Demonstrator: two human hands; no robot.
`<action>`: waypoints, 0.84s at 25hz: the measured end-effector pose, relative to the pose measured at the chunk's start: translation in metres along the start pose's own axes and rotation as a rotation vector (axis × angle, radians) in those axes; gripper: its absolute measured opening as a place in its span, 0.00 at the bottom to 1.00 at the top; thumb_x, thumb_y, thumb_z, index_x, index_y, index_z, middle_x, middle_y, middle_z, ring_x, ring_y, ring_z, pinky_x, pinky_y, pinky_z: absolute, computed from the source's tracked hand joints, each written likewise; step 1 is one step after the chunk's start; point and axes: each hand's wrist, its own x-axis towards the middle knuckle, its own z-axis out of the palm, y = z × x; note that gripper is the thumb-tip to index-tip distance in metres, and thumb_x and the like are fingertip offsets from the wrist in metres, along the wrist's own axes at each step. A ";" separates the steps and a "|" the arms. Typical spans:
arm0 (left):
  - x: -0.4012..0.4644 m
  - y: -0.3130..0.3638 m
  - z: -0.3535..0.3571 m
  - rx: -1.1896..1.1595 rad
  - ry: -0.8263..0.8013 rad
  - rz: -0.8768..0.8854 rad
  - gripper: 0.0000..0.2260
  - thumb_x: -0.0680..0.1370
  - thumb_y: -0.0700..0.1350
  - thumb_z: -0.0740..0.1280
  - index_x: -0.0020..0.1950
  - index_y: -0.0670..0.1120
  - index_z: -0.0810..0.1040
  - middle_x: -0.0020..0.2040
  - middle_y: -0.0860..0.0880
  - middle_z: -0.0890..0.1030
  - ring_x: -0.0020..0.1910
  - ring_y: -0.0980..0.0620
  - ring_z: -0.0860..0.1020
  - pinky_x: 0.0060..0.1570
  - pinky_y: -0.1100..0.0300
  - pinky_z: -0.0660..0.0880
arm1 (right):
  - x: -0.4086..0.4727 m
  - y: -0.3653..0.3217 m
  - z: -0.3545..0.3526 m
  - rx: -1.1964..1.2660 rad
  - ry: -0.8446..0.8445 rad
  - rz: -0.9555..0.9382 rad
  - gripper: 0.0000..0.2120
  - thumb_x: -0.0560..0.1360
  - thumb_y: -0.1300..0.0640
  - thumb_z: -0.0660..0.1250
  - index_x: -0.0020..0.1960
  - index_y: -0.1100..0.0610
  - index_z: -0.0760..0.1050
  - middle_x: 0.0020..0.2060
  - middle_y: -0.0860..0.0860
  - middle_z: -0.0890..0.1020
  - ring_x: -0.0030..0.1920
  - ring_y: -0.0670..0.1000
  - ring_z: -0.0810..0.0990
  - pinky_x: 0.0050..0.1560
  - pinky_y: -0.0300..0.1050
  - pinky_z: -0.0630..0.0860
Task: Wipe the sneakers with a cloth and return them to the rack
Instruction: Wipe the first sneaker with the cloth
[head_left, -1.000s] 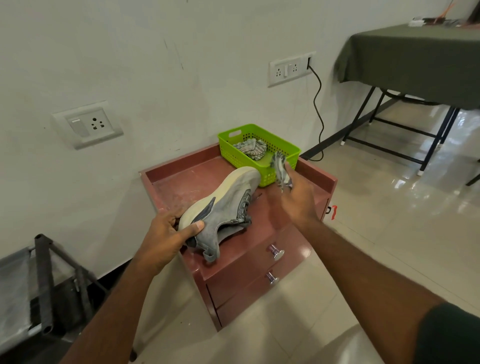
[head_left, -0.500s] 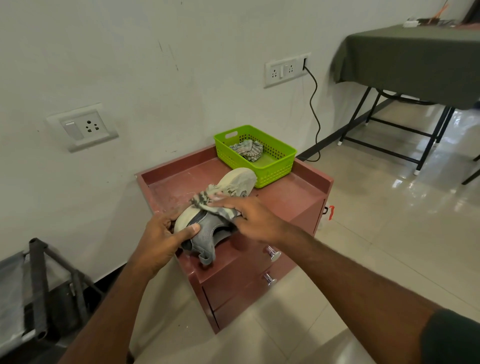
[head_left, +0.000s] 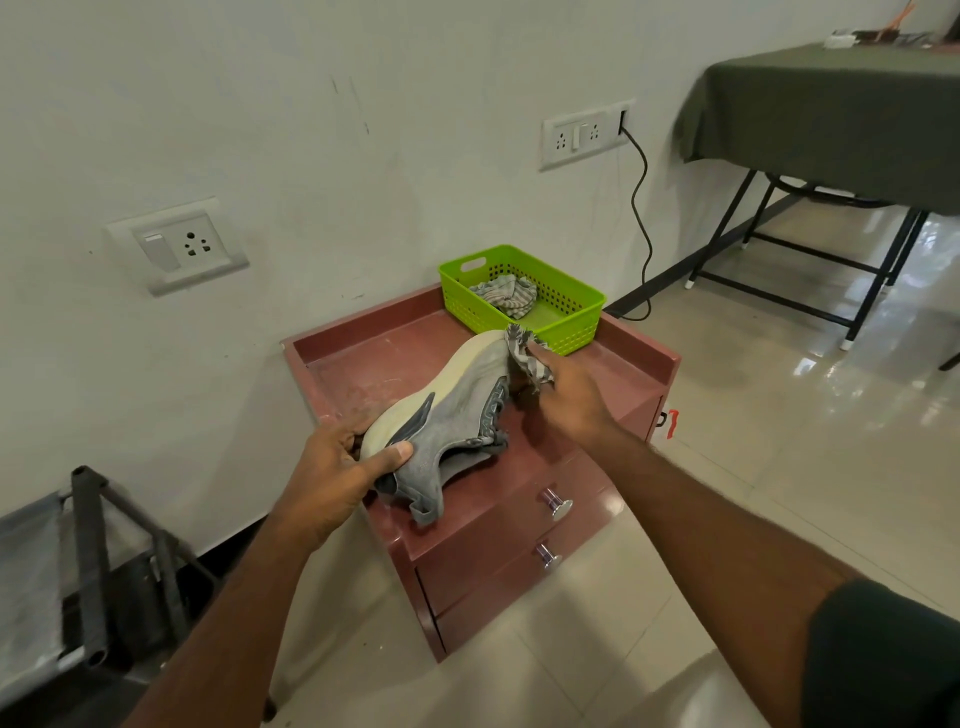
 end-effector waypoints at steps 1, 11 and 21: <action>0.000 0.000 0.001 -0.004 -0.005 0.003 0.17 0.75 0.38 0.74 0.63 0.48 0.81 0.51 0.48 0.87 0.48 0.46 0.86 0.46 0.44 0.84 | 0.001 -0.004 0.004 0.070 0.030 0.032 0.26 0.77 0.70 0.60 0.73 0.57 0.70 0.70 0.54 0.75 0.70 0.53 0.72 0.61 0.31 0.63; 0.002 -0.001 -0.001 -0.036 0.012 -0.002 0.13 0.75 0.38 0.74 0.58 0.49 0.83 0.50 0.43 0.87 0.49 0.41 0.86 0.49 0.34 0.80 | -0.051 -0.045 0.022 -0.020 -0.360 -0.656 0.38 0.63 0.73 0.53 0.72 0.59 0.71 0.73 0.55 0.71 0.77 0.50 0.62 0.77 0.44 0.57; 0.000 -0.002 -0.001 -0.009 -0.015 0.020 0.17 0.76 0.38 0.74 0.62 0.53 0.81 0.52 0.47 0.87 0.50 0.43 0.86 0.49 0.40 0.82 | 0.011 -0.019 0.014 -0.070 -0.013 -0.111 0.32 0.72 0.74 0.61 0.73 0.56 0.70 0.75 0.56 0.67 0.76 0.52 0.64 0.71 0.31 0.54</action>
